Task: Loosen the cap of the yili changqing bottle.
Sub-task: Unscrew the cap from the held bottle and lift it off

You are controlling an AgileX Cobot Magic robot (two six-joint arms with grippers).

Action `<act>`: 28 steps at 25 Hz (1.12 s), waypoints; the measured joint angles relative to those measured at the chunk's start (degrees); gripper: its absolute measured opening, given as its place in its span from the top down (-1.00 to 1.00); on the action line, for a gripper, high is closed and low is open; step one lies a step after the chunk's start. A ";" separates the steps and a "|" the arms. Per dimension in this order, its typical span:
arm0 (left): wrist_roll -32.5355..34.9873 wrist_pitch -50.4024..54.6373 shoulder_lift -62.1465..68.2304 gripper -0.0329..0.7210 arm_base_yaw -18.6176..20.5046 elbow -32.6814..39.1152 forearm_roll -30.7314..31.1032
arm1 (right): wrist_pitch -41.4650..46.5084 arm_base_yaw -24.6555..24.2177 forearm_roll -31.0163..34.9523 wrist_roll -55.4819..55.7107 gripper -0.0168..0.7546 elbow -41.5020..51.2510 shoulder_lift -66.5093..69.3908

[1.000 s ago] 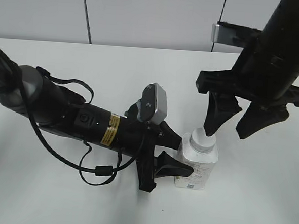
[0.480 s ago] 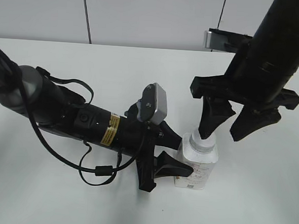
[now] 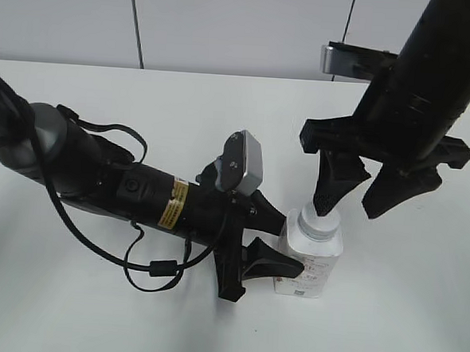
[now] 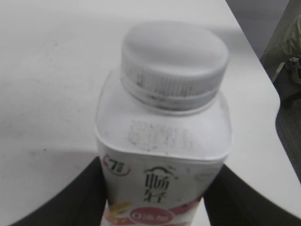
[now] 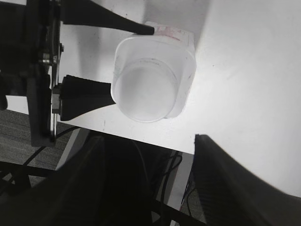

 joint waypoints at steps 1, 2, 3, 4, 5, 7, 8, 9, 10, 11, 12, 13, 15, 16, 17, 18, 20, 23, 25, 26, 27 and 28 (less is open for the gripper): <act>0.00 0.00 0.00 -0.11 0.00 0.00 0.00 | 0.42 0.00 -0.05 -0.09 -0.26 0.00 0.00; 0.00 0.00 0.00 -0.11 0.00 0.00 0.00 | 0.78 0.00 -0.11 -0.09 -0.26 0.00 0.00; 0.00 0.00 0.00 -0.11 0.00 0.00 0.00 | 1.18 0.00 -0.17 -0.09 -0.26 0.00 0.00; 0.00 0.00 0.00 -0.11 0.00 0.00 0.00 | 1.39 0.00 -0.16 -0.16 -0.26 0.00 0.00; 0.00 0.00 0.00 -0.11 0.00 0.00 0.00 | 1.48 0.00 -0.16 -0.16 -0.26 0.00 0.00; 0.00 0.00 0.00 -0.11 0.00 0.00 0.00 | 1.59 0.47 -2.25 -0.16 -0.26 -0.18 0.00; 0.00 0.00 0.00 -0.11 0.00 0.00 0.00 | 1.58 1.38 -4.93 0.03 -0.26 -0.52 0.00; 0.00 0.00 0.00 -0.11 0.00 0.00 0.00 | 1.72 2.62 -7.21 0.70 -0.26 -1.00 0.00; 0.00 -0.01 0.00 -0.11 0.00 0.00 0.00 | 1.81 3.89 -9.57 1.81 -0.26 -1.71 0.00; 0.00 -0.01 0.00 -0.11 0.00 0.00 0.00 | 1.87 4.78 -11.25 2.85 -0.26 -2.56 0.00; 0.00 -0.01 0.00 -0.11 0.00 0.00 0.00 | 1.89 5.57 -12.08 3.69 -0.26 -3.30 0.00; 0.00 -0.01 0.00 -0.11 0.00 0.00 0.00 | 1.89 6.13 -12.22 4.35 -0.26 -4.14 0.00; 0.00 -0.01 0.00 -0.11 0.00 0.00 0.00 | 1.93 6.78 -12.17 5.80 -0.26 -5.47 -0.11; 0.00 -0.01 0.00 -0.11 0.00 0.00 0.00 | 1.93 6.96 -12.00 6.61 -0.26 -5.74 -0.16; 0.00 -0.01 0.00 -0.11 0.00 0.00 0.00 | 1.93 7.02 -11.84 7.47 -0.26 -5.89 -0.16; 0.00 -0.01 0.00 -0.11 0.00 0.00 0.00 | 1.93 7.07 -11.79 8.27 -0.26 -5.93 -0.09; 0.00 -0.01 0.00 -0.11 0.00 0.00 0.00 | 1.99 7.07 -11.79 9.93 -0.26 -5.93 0.52; 0.00 -0.01 0.00 -0.11 0.00 0.00 0.00 | 1.49 7.07 -11.58 10.62 -0.26 -5.93 2.28; 0.00 -0.01 0.00 -0.11 0.00 0.00 0.00 | 1.49 7.07 -11.41 10.83 -0.26 -5.93 3.28; 0.00 -0.01 0.00 -0.11 0.00 0.00 0.00 | 1.49 7.07 -11.28 10.89 -0.26 -5.93 3.63; 0.00 -0.01 0.00 -0.11 0.00 0.00 0.00 | 1.49 7.07 -11.26 10.97 -0.26 -5.93 3.84; 0.00 -0.01 0.00 -0.11 0.00 0.00 0.00 | 1.37 7.07 -11.19 11.01 -0.26 -5.93 3.97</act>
